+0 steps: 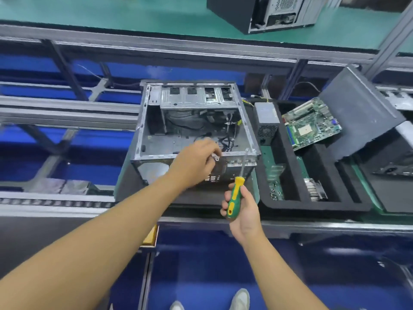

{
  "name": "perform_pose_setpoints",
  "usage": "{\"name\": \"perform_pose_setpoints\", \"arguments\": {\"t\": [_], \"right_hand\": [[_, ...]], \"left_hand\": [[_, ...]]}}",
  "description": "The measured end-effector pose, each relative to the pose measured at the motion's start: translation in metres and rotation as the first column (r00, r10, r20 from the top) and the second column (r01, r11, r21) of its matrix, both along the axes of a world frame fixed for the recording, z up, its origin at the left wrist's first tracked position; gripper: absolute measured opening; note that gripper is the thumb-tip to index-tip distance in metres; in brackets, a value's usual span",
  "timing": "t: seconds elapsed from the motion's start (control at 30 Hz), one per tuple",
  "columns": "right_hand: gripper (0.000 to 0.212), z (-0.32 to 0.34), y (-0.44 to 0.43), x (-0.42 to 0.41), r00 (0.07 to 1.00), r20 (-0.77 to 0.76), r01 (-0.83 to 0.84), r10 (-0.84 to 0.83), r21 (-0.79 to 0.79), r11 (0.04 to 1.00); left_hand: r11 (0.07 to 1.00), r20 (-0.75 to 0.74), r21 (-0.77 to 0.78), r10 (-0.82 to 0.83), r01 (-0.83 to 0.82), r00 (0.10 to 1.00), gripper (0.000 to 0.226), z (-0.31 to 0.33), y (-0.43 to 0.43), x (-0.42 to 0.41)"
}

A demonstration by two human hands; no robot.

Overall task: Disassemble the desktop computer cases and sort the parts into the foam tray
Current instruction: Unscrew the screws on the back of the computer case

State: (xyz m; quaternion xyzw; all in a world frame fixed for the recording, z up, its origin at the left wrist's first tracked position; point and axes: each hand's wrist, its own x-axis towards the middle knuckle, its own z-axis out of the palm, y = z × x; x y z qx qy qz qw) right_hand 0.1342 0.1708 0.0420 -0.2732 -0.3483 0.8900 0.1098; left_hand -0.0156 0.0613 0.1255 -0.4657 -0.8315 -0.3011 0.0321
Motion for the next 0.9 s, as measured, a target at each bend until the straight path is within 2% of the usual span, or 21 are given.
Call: {"name": "perform_pose_setpoints", "arguments": {"t": [0.03,0.1,0.17,0.2,0.23,0.3,0.47,0.63,0.9], "right_hand": [[0.027,-0.004,-0.009,-0.002,1.0,0.0,0.002,-0.002,0.016,1.0],[0.025,-0.013,-0.024,-0.002,1.0,0.008,-0.003,0.003,0.086,0.996],[0.021,-0.023,-0.037,0.002,0.996,0.078,-0.054,0.034,0.262,0.964],[0.019,-0.028,-0.043,0.005,0.987,0.154,-0.108,0.053,0.378,0.92],[0.019,-0.032,-0.049,0.008,0.968,0.245,-0.172,0.058,0.472,0.864],[0.019,-0.038,-0.059,0.013,0.924,0.382,-0.262,0.037,0.558,0.788],[0.026,-0.036,-0.067,0.005,0.857,0.514,-0.32,-0.029,0.575,0.753],[0.038,-0.032,-0.072,-0.007,0.841,0.538,-0.322,-0.059,0.585,0.745],[0.036,-0.034,-0.073,-0.01,0.844,0.526,-0.269,-0.109,0.589,0.762]], "left_hand": [[0.996,-0.051,-0.072,0.045,-0.049,0.998,0.026,0.0,-0.011,-0.011],[0.931,-0.085,-0.331,0.134,-0.155,0.987,0.045,-0.005,-0.028,-0.034],[0.823,-0.06,-0.53,0.203,-0.203,0.977,0.055,-0.015,-0.041,-0.047],[0.805,-0.046,-0.554,0.227,-0.214,0.973,0.05,-0.021,-0.045,-0.051],[0.808,-0.033,-0.544,0.246,-0.224,0.969,0.045,-0.026,-0.047,-0.055],[0.831,-0.009,-0.5,0.275,-0.243,0.961,0.041,-0.031,-0.047,-0.059],[0.874,0.016,-0.448,0.219,-0.189,0.976,0.033,-0.032,-0.047,-0.066],[0.869,-0.009,-0.457,0.211,-0.192,0.977,0.036,-0.034,-0.047,-0.068],[0.863,0.003,-0.466,0.222,-0.195,0.975,0.037,-0.032,-0.047,-0.069]]}}
